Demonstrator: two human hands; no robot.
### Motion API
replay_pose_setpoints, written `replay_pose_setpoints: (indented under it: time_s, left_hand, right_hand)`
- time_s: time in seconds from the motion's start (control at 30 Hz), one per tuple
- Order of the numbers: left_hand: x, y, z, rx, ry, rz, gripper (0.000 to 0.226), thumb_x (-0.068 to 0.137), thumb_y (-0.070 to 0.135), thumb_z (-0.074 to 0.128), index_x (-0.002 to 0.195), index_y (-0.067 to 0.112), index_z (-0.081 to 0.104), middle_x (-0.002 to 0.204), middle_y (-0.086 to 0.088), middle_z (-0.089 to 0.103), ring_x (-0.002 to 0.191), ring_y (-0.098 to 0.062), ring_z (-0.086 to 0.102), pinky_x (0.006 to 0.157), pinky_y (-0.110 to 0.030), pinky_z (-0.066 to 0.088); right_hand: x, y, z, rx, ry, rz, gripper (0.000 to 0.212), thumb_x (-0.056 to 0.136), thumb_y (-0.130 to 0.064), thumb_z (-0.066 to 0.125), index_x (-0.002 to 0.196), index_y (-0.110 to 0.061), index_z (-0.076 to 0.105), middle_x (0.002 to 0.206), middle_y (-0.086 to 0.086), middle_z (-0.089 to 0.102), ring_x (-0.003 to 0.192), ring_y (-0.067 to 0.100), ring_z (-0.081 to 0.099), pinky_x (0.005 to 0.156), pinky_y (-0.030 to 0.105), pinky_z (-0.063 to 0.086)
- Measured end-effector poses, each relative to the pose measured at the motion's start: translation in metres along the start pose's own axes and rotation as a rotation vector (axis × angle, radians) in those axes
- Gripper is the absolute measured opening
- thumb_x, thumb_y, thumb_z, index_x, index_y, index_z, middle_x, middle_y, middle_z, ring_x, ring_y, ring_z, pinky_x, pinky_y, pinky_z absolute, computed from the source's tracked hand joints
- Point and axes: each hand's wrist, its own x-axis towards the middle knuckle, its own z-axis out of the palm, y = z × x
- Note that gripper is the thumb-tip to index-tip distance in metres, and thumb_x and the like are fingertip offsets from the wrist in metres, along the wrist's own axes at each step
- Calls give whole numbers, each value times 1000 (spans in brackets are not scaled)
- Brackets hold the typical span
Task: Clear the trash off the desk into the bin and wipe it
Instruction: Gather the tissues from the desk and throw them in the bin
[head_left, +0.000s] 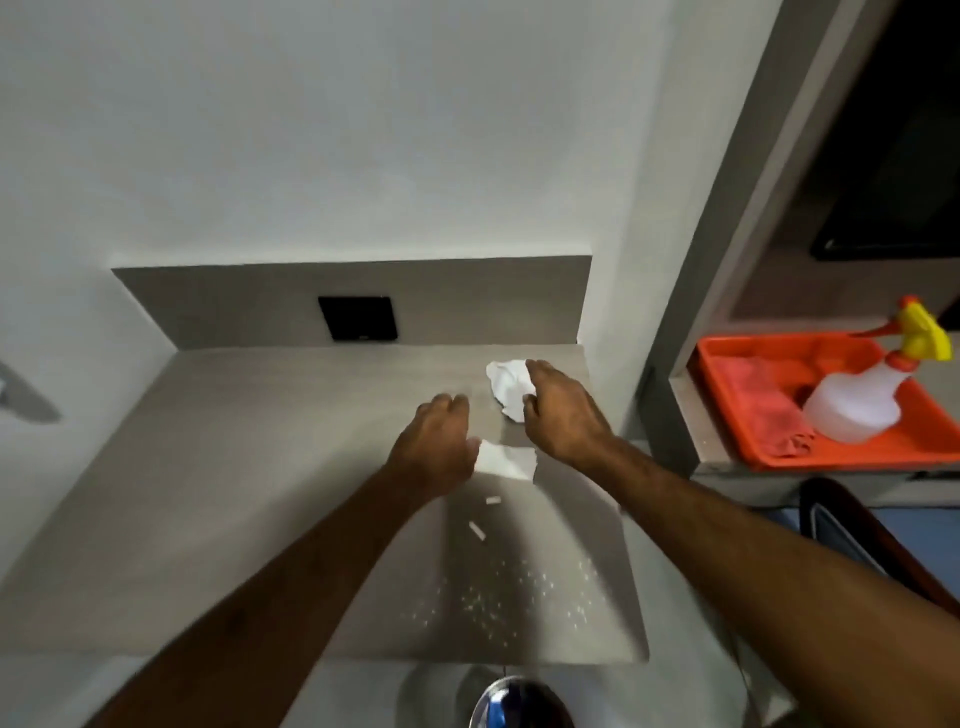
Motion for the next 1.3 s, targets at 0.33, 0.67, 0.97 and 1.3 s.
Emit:
replay_pose_setpoints:
  time_s: [0.33,0.67,0.97,1.3]
  left_hand:
    - [66,25,83,24,-118,-219,33,97,27,59,124,9,65,132,-17,62,123,-34,61,104,-39,48]
    - [-50,7,19,-401,672,-173,13,83,4,72,90,14,67,88,3,70,76,-2,55,69,5,39]
    - [-281,14,203,-609,416,-220,12,81,23,68,81,27,79,96,13,76,85,-2,72,61,-22,61]
    - [-240,-35,449,-567,-278,-623,39,89,1,58,127,4,63,120,-16,68,107,-29,69,89,-31,59]
  right_hand:
    - [93,60,88,-580,-456,-129,62,95,-27,52,151,-31,25,162,19,11,141,46,24,107,53,39]
    - [-26,19,49,491,96,203,11,75,-16,76,74,-25,69,66,-16,70,59,-6,62,53,8,44]
    - [-316,39,143,523,34,138,27,63,-19,84,75,-30,63,63,-14,65,53,-1,58,55,11,45]
    - [-333,178,346,278,-468,455,10,84,-11,65,80,-10,74,72,6,73,63,17,64,52,3,40]
